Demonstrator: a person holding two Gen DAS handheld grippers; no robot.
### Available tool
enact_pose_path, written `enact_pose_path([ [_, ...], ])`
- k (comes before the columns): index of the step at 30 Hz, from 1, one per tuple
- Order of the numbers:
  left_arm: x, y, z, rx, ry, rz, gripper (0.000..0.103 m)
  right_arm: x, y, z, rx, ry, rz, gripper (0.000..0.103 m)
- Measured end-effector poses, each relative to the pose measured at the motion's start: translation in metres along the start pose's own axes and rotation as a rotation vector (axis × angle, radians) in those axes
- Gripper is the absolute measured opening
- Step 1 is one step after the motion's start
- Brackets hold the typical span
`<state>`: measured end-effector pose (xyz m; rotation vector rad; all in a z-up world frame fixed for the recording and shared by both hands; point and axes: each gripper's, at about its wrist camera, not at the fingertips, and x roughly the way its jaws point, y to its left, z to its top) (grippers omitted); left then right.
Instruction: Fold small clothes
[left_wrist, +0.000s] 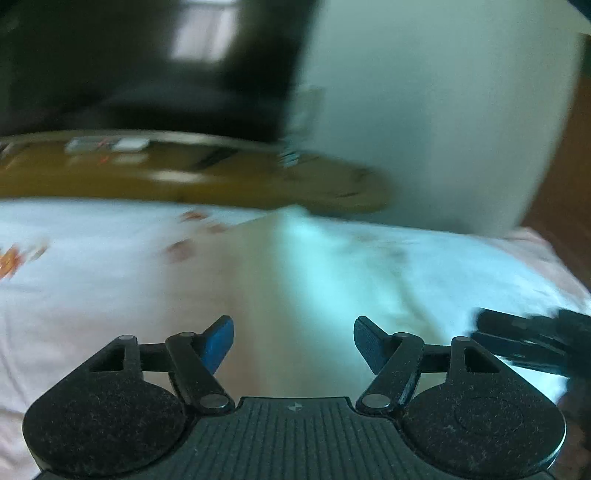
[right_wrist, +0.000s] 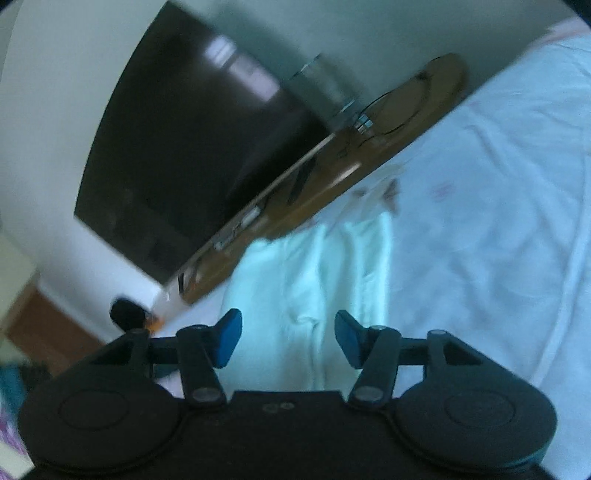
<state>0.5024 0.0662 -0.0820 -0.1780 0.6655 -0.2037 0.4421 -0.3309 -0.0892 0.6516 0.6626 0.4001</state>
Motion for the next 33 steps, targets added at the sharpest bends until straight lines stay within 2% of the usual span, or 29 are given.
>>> enact_pose_path([
  [2,0.012,0.014,-0.001,-0.027,0.029,0.021,0.071,0.02,0.009,0.001,-0.052,0.028,-0.021,0.055],
  [6,0.016,0.03,-0.01,-0.077,0.038,0.014,0.071,0.058,0.015,0.002,-0.126,0.088,-0.093,0.055],
  [9,0.029,0.039,-0.011,-0.104,0.048,0.014,0.071,0.076,0.013,0.003,-0.118,0.136,-0.104,0.053],
  [13,0.03,0.047,-0.017,-0.116,0.051,0.011,0.071,0.079,0.016,0.007,-0.112,0.146,-0.089,0.048],
  [16,0.048,0.053,-0.017,-0.124,0.104,0.029,0.071,0.092,0.012,0.01,-0.09,0.19,-0.105,0.044],
  [18,0.052,0.052,-0.017,-0.104,0.106,0.025,0.071,0.095,0.011,0.013,-0.074,0.193,-0.101,0.035],
  [19,0.051,0.051,-0.016,-0.095,0.099,0.04,0.071,0.095,0.013,0.014,-0.088,0.193,-0.108,0.014],
  [23,0.044,0.042,-0.009,-0.075,0.042,0.02,0.071,0.08,0.034,0.008,-0.215,0.129,-0.156,0.013],
  [27,0.048,0.025,-0.004,-0.044,0.038,-0.075,0.071,0.048,0.043,0.004,-0.244,0.065,-0.169,0.013],
  [29,0.063,0.014,-0.006,0.003,0.108,-0.059,0.071,0.034,0.037,0.0,-0.236,0.044,-0.196,0.013],
  [31,0.071,0.008,-0.009,0.013,0.124,-0.061,0.071,0.043,0.023,-0.005,-0.221,0.071,-0.271,0.013],
  [32,0.071,0.006,-0.008,0.014,0.12,-0.054,0.071,0.049,0.011,-0.006,-0.179,0.09,-0.278,0.013],
  [33,0.071,0.005,-0.006,0.018,0.12,-0.052,0.071,0.048,0.001,-0.005,-0.123,0.081,-0.242,0.012],
])
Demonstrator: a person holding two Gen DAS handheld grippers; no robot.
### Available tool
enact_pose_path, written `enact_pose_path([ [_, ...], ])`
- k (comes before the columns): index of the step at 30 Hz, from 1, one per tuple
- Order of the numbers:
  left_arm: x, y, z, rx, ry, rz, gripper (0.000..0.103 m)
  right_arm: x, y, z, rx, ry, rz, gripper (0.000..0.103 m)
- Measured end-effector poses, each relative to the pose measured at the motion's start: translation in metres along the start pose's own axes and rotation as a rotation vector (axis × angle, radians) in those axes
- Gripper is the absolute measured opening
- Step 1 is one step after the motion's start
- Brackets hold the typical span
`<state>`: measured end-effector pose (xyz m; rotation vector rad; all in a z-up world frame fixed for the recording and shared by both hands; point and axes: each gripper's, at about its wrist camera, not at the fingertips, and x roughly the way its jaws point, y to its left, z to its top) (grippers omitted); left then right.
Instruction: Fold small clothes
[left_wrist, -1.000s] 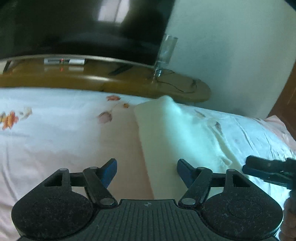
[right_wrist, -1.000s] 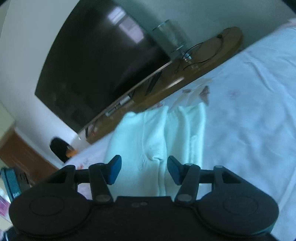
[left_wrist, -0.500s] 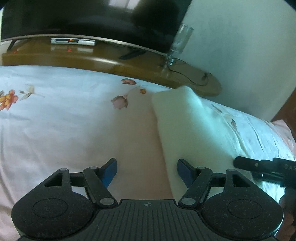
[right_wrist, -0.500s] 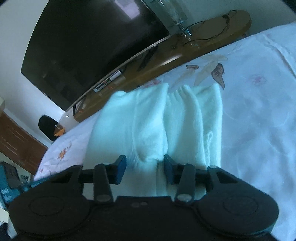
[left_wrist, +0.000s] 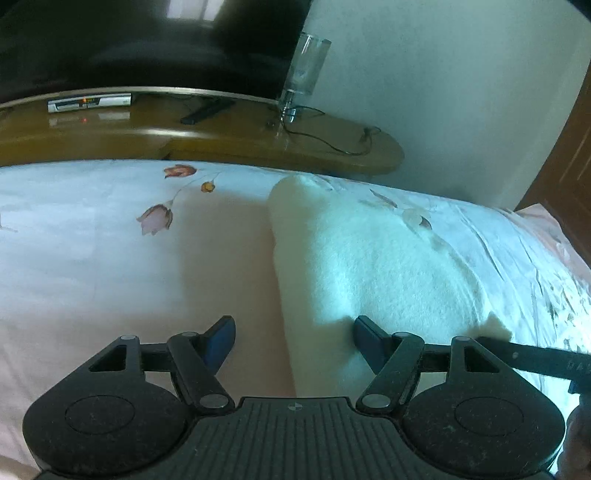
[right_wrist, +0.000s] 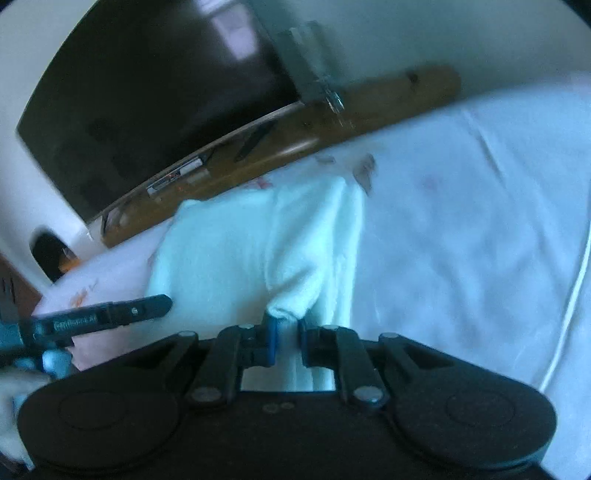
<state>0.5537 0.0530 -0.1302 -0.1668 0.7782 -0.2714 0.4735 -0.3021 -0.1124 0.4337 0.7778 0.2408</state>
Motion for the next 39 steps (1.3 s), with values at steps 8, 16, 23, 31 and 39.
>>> enact_pose_path([
  [8,-0.002,-0.002,0.004,0.003,0.015,-0.014,0.071,-0.022,-0.001,0.001,0.025,-0.047,0.022,0.01],
  [16,0.003,-0.007,0.001,0.044,0.021,0.01,0.072,-0.012,-0.013,0.003,0.061,-0.025,0.037,0.017],
  [23,0.001,-0.007,0.006,0.048,0.014,0.01,0.072,0.005,-0.016,0.023,0.077,-0.03,0.066,0.025],
  [31,0.03,-0.001,0.018,0.013,-0.014,0.045,0.073,0.0,-0.009,0.013,-0.022,-0.067,-0.034,0.009],
  [39,0.042,-0.011,0.027,0.116,-0.014,0.099,0.086,-0.003,-0.008,0.008,-0.067,-0.055,-0.058,0.009],
])
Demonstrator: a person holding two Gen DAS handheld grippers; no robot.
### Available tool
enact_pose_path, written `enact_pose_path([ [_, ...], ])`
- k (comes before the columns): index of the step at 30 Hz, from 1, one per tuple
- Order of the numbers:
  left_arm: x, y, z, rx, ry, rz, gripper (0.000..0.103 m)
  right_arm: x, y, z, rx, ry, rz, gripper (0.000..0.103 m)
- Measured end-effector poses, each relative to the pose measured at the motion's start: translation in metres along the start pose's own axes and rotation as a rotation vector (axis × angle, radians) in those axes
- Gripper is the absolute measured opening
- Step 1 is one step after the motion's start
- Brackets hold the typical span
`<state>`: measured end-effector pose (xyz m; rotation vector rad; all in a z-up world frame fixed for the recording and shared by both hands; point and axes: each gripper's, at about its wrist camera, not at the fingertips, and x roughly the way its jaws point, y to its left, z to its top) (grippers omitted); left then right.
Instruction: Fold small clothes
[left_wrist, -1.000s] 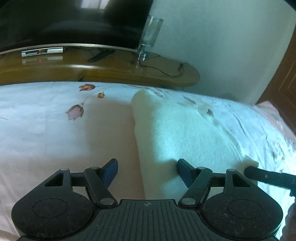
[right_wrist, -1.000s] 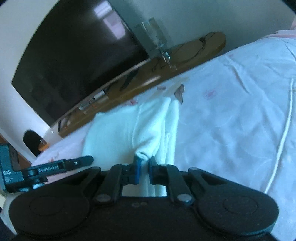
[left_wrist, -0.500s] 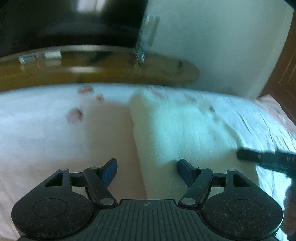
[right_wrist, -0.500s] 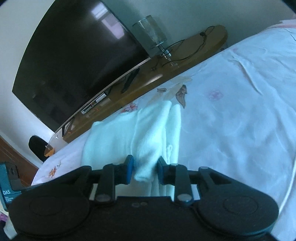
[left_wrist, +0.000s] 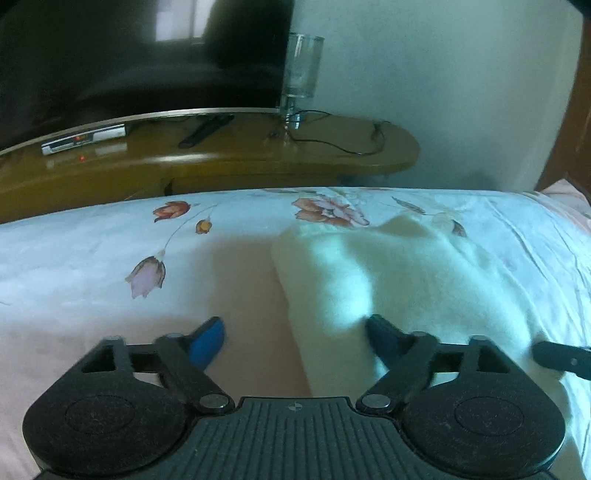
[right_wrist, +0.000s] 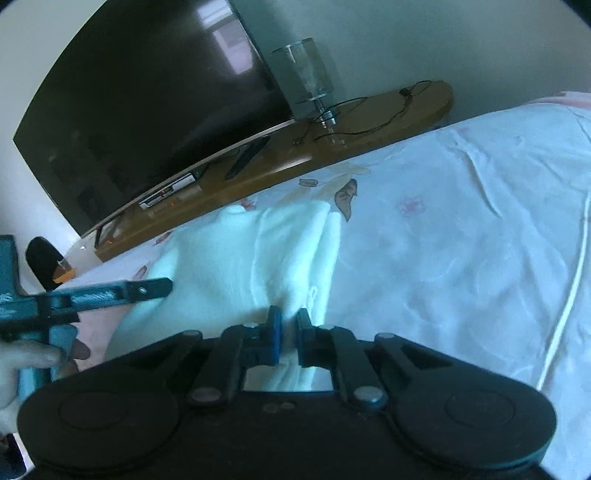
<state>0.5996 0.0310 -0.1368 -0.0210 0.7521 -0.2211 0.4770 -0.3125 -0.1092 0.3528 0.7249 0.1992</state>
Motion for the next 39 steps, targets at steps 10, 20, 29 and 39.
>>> enact_pose_path([
  [10,-0.083,0.013,-0.06,-0.032,-0.03,-0.069,0.086,-0.045,0.038,-0.012,-0.152,-0.012,-0.006,0.025],
  [20,-0.107,0.012,-0.107,-0.038,-0.009,-0.023,0.086,-0.053,0.064,-0.069,-0.328,0.062,-0.135,0.018],
  [29,-0.144,0.02,-0.143,0.065,-0.04,-0.025,0.086,-0.058,0.046,-0.075,-0.319,0.093,-0.17,0.028],
  [39,-0.181,0.019,-0.125,0.082,-0.089,0.083,0.096,-0.105,0.033,-0.07,-0.071,0.038,-0.072,0.042],
])
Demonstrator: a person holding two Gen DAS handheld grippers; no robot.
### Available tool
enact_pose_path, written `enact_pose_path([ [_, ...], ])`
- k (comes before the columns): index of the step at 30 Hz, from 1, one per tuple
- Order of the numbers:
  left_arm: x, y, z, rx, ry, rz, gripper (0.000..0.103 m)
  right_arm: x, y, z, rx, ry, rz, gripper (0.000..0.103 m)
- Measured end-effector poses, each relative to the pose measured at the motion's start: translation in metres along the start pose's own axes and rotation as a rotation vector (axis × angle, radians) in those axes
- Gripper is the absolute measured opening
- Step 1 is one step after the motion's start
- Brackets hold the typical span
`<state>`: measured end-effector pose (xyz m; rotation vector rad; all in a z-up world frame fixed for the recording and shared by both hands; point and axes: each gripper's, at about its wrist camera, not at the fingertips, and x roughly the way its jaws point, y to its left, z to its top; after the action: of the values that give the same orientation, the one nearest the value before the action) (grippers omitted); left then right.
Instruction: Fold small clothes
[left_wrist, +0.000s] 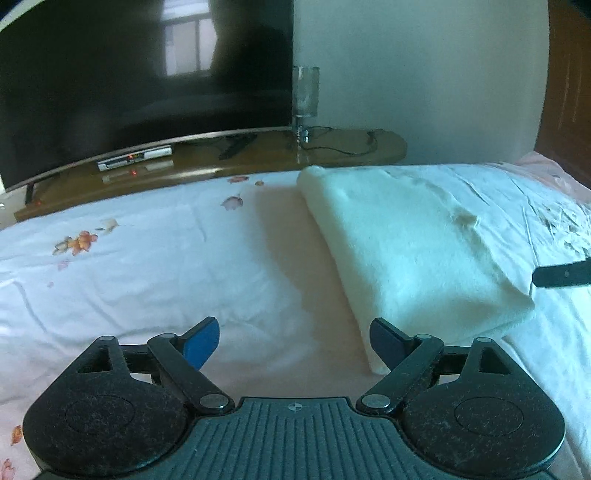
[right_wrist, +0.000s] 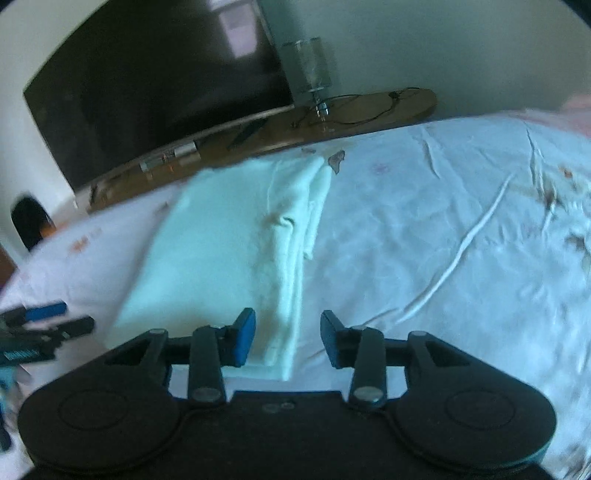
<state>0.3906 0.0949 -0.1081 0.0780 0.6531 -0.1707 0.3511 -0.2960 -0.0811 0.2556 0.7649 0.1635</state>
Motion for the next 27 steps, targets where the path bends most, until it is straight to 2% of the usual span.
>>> enact_pose_path([
  [2,-0.007,-0.002,0.001,0.006,-0.017,-0.007,0.103,-0.004,-0.007,-0.001,0.07,0.003,0.036,0.054],
  [3,-0.008,-0.005,0.002,0.011,-0.02,-0.007,0.103,-0.006,-0.01,-0.002,0.096,0.002,0.044,0.059],
  [4,-0.01,-0.006,0.003,0.016,-0.022,-0.016,0.103,-0.009,-0.013,-0.002,0.121,0.001,0.048,0.068],
  [6,-0.011,-0.009,0.005,0.025,-0.029,-0.031,0.103,-0.013,-0.018,-0.001,0.151,-0.005,0.056,0.073],
  [8,-0.007,-0.004,0.009,-0.015,-0.027,-0.107,0.103,-0.014,-0.024,0.002,0.162,-0.008,0.056,0.076],
  [10,0.004,0.011,0.015,-0.127,0.013,-0.212,0.101,-0.012,-0.031,0.009,0.186,-0.02,0.074,0.077],
  [12,0.026,0.031,0.019,-0.275,0.066,-0.304,0.074,-0.006,-0.043,0.018,0.254,-0.032,0.128,0.082],
  [13,0.038,0.041,0.021,-0.346,0.1,-0.327,0.071,-0.002,-0.049,0.023,0.289,-0.036,0.153,0.088],
  [14,0.053,0.051,0.022,-0.414,0.129,-0.354,0.071,0.004,-0.055,0.027,0.324,-0.045,0.175,0.089],
  [16,0.072,0.063,0.025,-0.491,0.146,-0.36,0.071,0.018,-0.063,0.037,0.367,-0.058,0.204,0.089],
  [19,0.097,0.071,0.032,-0.532,0.177,-0.367,0.072,0.048,-0.073,0.048,0.427,-0.02,0.285,0.087],
  [21,0.111,0.07,0.035,-0.536,0.202,-0.387,0.072,0.066,-0.076,0.053,0.426,0.0,0.298,0.088],
  [24,0.126,0.063,0.046,-0.494,0.219,-0.394,0.071,0.09,-0.08,0.057,0.418,0.064,0.328,0.08],
  [27,0.137,0.056,0.056,-0.455,0.237,-0.397,0.067,0.104,-0.082,0.059,0.396,0.091,0.345,0.075],
])
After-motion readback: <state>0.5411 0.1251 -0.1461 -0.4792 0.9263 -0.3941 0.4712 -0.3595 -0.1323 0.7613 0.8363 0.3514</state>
